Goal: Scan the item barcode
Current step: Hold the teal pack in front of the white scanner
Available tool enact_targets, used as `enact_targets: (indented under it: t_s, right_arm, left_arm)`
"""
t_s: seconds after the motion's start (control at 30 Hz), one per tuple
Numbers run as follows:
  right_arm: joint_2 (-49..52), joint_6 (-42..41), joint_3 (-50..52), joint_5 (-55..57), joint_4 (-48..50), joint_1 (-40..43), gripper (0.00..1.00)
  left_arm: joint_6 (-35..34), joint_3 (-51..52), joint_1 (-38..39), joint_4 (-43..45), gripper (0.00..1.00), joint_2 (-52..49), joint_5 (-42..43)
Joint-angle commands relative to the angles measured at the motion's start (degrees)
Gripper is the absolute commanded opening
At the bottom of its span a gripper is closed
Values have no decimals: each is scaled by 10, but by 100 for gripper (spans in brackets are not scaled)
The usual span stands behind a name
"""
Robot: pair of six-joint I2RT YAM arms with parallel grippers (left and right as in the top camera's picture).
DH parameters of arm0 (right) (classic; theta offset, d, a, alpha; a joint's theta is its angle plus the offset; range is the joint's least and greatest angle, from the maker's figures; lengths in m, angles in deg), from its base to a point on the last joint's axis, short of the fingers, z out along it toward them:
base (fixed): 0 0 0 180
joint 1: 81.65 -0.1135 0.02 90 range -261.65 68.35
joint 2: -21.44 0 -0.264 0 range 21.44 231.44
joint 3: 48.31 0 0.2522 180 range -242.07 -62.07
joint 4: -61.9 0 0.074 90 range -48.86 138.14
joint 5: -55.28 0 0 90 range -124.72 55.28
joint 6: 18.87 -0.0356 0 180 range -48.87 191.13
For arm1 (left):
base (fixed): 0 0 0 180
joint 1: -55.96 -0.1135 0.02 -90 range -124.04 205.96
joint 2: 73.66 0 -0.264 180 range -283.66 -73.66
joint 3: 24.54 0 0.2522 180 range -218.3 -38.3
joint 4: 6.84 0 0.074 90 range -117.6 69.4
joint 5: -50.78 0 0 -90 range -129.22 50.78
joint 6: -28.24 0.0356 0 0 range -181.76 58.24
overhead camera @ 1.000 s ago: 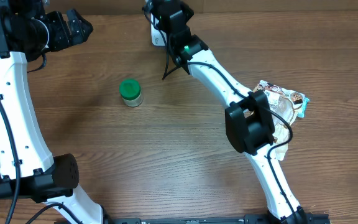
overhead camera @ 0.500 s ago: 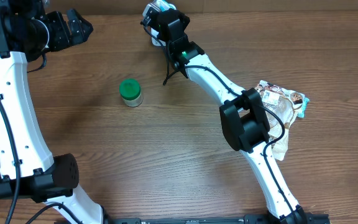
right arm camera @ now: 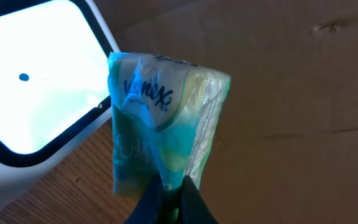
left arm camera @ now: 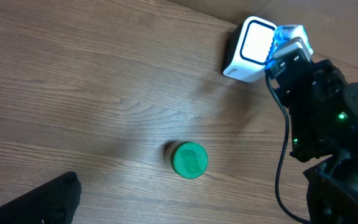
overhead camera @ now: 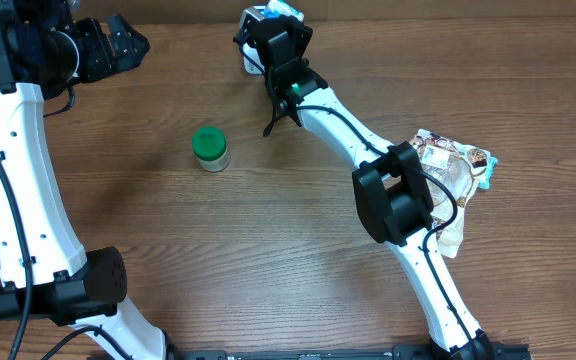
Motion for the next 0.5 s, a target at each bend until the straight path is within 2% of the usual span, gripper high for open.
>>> enact_targets:
  t_s: [0.0,0.27,0.33,0.4,0.47]
  right_arm:
    - [-16,7,2,14,-5,-10,4]
    - [-46,1,2,-3,-20,-25,4]
    - [-66,-52,2,-42,-54,-28,4]
    - [-107,-185,2,-133,-124,-28,4]
    - [-135,-247,2,-182,-163,-26,4]
  left_arm:
    - [-2,-1,4,1,100,1,-1]
    - [-2,-1,4,1,100,1,-1]
    - [-2,-1,4,1,100,1,-1]
    - [-2,-1,4,1,99,1,-1]
    - [-2,-1,4,1,99,1,-1]
